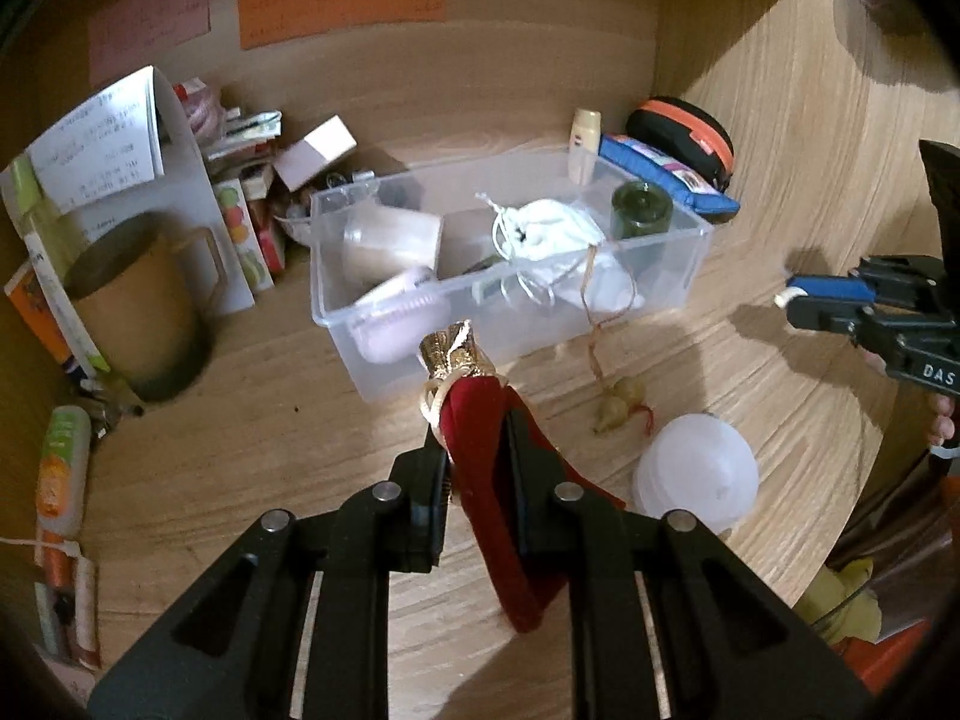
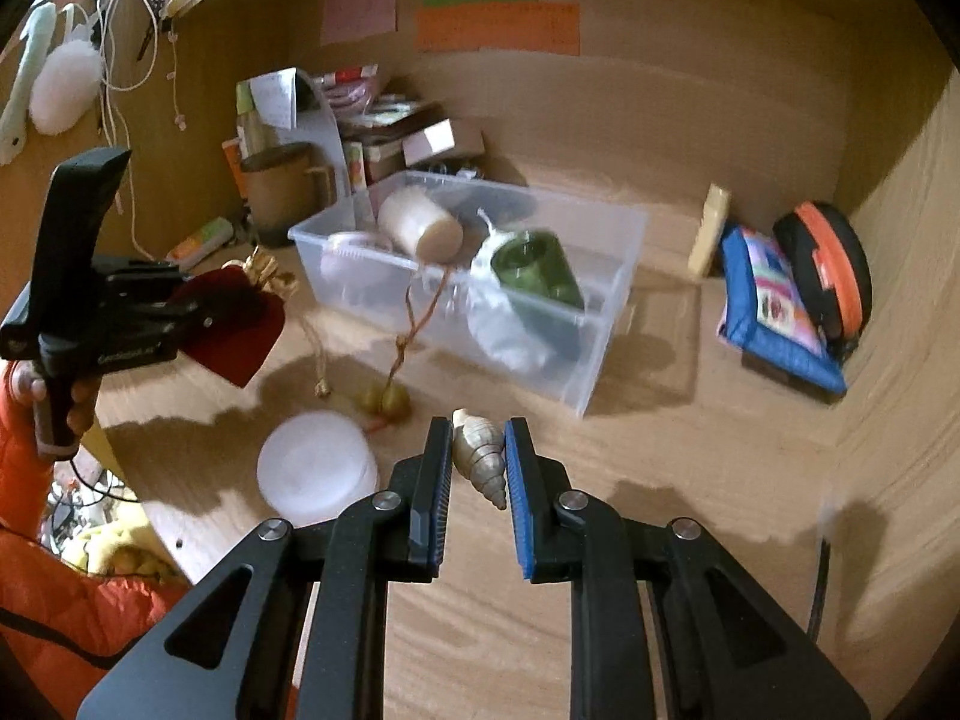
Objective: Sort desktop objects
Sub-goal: 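Carry the red pouch and the spiral shell over the clear box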
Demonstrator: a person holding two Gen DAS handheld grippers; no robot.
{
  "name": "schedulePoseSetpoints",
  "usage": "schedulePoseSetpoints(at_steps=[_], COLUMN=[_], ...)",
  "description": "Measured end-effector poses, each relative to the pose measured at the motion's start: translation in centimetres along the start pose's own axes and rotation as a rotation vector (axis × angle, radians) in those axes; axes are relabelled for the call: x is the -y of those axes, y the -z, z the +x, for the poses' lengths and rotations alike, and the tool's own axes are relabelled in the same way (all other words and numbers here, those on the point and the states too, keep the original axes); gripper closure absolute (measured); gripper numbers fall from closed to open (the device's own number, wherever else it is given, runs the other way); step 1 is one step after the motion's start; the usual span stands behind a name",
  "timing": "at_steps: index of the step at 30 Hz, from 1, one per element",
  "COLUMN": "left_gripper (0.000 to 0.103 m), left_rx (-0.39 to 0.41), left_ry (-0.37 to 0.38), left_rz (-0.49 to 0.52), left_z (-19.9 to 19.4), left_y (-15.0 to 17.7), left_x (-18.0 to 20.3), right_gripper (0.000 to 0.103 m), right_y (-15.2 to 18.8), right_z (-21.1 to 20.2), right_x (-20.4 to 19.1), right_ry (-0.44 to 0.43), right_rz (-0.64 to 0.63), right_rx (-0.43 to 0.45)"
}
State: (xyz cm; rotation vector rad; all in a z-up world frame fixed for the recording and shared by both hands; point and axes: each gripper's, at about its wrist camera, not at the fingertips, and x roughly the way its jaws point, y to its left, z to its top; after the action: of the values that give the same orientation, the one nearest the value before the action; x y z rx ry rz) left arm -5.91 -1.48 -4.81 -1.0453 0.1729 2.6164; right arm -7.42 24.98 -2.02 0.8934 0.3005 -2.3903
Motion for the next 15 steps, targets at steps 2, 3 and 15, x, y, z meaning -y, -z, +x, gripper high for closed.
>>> schedulePoseSetpoints(at_steps=[2, 3, 15], left_gripper=[0.087, 0.087, 0.087], left_rx=[0.011, 0.017, 0.102], left_ry=[0.006, 0.011, 0.019], left_rz=[-0.007, -0.009, -0.026], left_z=[-0.2, -0.4, -1.9], left_y=[-0.4, -0.5, -3.9], left_x=[-0.4, -0.6, -2.5], right_gripper=[0.087, 0.087, 0.087], right_y=[-0.9, -1.4, -5.8], right_z=[0.1, 0.1, 1.8], right_x=[-0.1, -0.1, -1.1], right_ry=[-0.002, 0.0, -0.029], right_rz=[-0.003, -0.001, -0.039], right_rx=[0.021, 0.036, 0.095])
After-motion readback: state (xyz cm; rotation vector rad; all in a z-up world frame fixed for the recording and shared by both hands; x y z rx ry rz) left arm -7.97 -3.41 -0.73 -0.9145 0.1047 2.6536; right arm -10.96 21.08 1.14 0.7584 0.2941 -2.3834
